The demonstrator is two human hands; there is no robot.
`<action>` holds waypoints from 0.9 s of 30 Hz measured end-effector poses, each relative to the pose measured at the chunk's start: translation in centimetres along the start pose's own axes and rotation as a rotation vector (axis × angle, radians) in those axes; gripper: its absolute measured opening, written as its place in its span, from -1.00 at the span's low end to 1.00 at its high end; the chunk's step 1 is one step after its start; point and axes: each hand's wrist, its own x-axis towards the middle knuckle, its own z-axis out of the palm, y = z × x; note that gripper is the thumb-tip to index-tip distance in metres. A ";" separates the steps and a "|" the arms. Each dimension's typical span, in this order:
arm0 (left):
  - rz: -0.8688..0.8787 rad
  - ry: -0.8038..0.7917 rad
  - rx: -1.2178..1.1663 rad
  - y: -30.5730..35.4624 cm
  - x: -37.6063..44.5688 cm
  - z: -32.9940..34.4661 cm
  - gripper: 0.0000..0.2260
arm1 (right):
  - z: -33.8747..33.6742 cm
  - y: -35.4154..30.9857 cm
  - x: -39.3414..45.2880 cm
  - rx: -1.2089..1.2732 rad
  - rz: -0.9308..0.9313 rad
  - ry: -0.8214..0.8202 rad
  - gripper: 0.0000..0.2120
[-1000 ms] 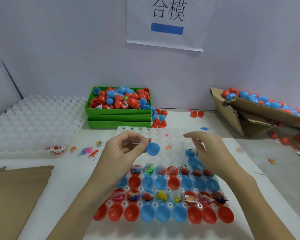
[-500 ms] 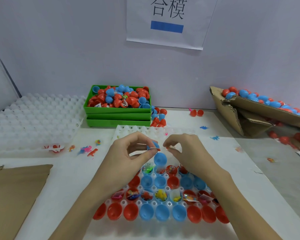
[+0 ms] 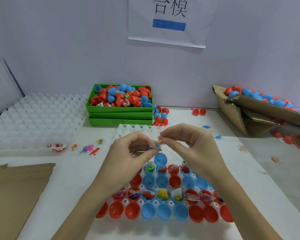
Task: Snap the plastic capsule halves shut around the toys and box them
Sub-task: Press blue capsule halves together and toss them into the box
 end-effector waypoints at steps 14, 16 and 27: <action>-0.058 -0.034 -0.162 1.0 -0.3 0.1 -0.75 | 0.8 -0.9 -0.4 -0.321 -0.303 0.063 -0.89; -0.045 -0.037 -0.167 1.0 -0.2 0.0 -0.78 | 0.8 -1.0 -0.5 -0.335 -0.321 0.079 -0.90; -0.044 0.077 -0.192 0.4 0.0 -0.4 -0.89 | 0.2 -1.1 -0.6 -0.047 -0.015 -0.042 -0.70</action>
